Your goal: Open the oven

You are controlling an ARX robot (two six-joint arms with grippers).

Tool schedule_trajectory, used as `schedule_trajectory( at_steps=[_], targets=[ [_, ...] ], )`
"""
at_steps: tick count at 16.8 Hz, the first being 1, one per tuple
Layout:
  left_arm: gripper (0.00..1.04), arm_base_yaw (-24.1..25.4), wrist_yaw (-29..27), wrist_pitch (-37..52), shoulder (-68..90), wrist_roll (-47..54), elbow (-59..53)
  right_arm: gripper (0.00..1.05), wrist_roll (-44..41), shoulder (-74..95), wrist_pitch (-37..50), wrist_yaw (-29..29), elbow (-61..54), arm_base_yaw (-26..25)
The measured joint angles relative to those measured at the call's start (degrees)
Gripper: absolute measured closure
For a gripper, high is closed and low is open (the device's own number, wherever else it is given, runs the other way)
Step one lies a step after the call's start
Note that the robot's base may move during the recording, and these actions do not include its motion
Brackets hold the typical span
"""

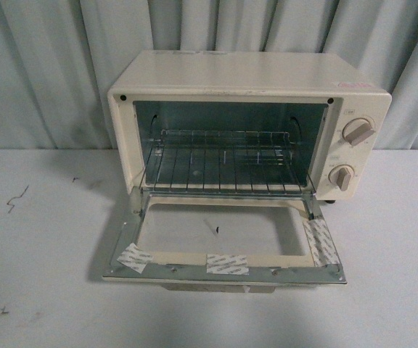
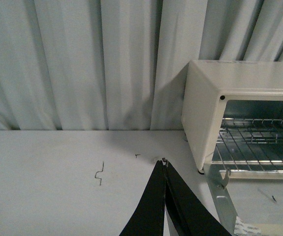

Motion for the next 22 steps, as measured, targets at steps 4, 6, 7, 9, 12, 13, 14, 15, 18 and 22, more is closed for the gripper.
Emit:
schedule_trajectory(
  at_steps=[4, 6, 7, 9, 12, 13, 14, 15, 18, 22],
  targets=[
    [1.03, 0.00, 0.11, -20.70, -20.15, 0.00, 0.07, 0.06, 0.00, 0.00, 0.00, 0.00, 0.00, 0.00],
    [1.03, 0.00, 0.09, -26.14, -25.31, 0.00, 0.07, 0.06, 0.00, 0.00, 0.00, 0.02, 0.00, 0.00],
    [1.03, 0.00, 0.11, -28.44, -27.78, 0.02, 0.07, 0.06, 0.00, 0.00, 0.00, 0.02, 0.00, 0.00],
    [1.03, 0.00, 0.11, -32.74, -32.39, 0.02, 0.07, 0.06, 0.00, 0.00, 0.00, 0.02, 0.00, 0.00],
    [1.03, 0.00, 0.13, -37.81, -37.68, 0.02, 0.07, 0.06, 0.00, 0.00, 0.00, 0.02, 0.00, 0.00],
    [1.03, 0.00, 0.11, -39.30, -39.01, 0.02, 0.07, 0.06, 0.00, 0.00, -0.02, 0.02, 0.00, 0.00],
    [1.03, 0.02, 0.11, -40.48, -40.41, 0.00, 0.07, 0.06, 0.00, 0.00, 0.00, 0.02, 0.00, 0.00],
    [1.03, 0.00, 0.13, -41.72, -41.51, 0.02, 0.07, 0.06, 0.00, 0.00, 0.00, 0.02, 0.00, 0.00],
    [1.03, 0.00, 0.26, -53.81, -50.51, 0.00, 0.13, 0.06, 0.00, 0.00, -0.02, 0.04, 0.00, 0.00],
    [1.03, -0.09, -0.02, -53.29, -52.61, 0.00, 0.50, 0.06, 0.00, 0.00, 0.11, -0.04, 0.00, 0.00]
  ],
)
